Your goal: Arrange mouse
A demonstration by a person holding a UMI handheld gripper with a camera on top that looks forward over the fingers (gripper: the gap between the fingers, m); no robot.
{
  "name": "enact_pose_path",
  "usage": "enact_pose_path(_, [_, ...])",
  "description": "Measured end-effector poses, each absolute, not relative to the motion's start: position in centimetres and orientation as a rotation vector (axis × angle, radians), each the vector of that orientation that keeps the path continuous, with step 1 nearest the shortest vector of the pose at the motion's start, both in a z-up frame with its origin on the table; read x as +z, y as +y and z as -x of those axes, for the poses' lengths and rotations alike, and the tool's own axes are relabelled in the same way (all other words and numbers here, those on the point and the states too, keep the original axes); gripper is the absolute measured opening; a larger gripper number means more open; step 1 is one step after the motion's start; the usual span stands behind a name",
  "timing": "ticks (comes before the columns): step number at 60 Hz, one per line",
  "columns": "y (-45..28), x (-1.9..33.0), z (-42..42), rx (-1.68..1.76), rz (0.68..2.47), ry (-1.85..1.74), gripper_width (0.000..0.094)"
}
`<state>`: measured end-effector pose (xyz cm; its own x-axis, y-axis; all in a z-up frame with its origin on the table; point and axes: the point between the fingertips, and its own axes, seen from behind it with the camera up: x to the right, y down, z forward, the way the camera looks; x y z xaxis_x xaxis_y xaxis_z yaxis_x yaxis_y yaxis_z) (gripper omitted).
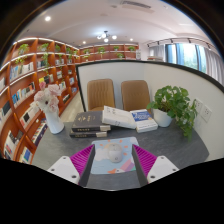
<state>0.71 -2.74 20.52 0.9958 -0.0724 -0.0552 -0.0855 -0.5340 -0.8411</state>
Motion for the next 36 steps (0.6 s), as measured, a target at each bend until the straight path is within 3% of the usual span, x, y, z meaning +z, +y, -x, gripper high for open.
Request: enact_pose_path(36, [-14.3,23.0,-6.3,0.005,2.139,0.06,0.0716])
